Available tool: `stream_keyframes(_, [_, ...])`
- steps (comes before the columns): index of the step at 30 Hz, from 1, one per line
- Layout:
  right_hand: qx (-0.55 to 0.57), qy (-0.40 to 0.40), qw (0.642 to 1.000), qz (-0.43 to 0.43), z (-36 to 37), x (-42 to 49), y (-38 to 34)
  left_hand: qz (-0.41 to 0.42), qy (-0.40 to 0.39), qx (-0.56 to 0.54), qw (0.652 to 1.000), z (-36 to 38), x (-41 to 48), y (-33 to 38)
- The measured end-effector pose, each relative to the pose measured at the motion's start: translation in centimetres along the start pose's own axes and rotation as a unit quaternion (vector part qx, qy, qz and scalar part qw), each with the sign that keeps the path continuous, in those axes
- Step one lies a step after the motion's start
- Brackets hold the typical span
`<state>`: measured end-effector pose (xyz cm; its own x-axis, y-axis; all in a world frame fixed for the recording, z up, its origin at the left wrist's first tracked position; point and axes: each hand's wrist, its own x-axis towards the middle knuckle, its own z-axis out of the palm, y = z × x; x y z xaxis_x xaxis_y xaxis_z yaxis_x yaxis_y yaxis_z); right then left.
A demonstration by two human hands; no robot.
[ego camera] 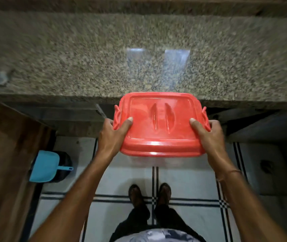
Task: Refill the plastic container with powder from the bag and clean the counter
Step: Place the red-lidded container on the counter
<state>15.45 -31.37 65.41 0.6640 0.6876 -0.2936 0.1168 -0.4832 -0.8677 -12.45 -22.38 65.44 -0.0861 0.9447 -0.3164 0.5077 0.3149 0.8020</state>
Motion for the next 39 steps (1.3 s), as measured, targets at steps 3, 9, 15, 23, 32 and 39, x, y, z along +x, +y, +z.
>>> stream_keyframes(3, [0.021,0.009,0.999,-0.043,-1.8,-1.1,-6.0,0.041,0.0,-0.019,0.999,-4.0,0.2,4.8])
stream_keyframes(9, [0.065,0.025,0.992,-0.106,-2.6,0.8,-14.2,0.116,0.002,-0.036,0.993,-7.4,3.5,12.5])
stream_keyframes(15, [0.08,-0.001,0.991,-0.111,-1.8,9.3,-18.1,0.142,-0.015,-0.058,0.988,-4.3,10.9,18.3])
stream_keyframes(23, [0.07,-0.024,0.993,-0.097,0.9,26.4,-21.4,0.108,-0.023,-0.048,0.993,3.9,24.2,24.5])
stream_keyframes(32, [-0.02,-0.023,0.997,-0.07,3.5,35.9,-23.8,0.049,-0.052,-0.063,0.995,6.5,32.5,27.3])
stream_keyframes(39, [-0.097,-0.008,0.99,-0.101,4.1,38.1,-24.2,-0.036,-0.045,-0.164,0.985,6.1,35.4,25.4])
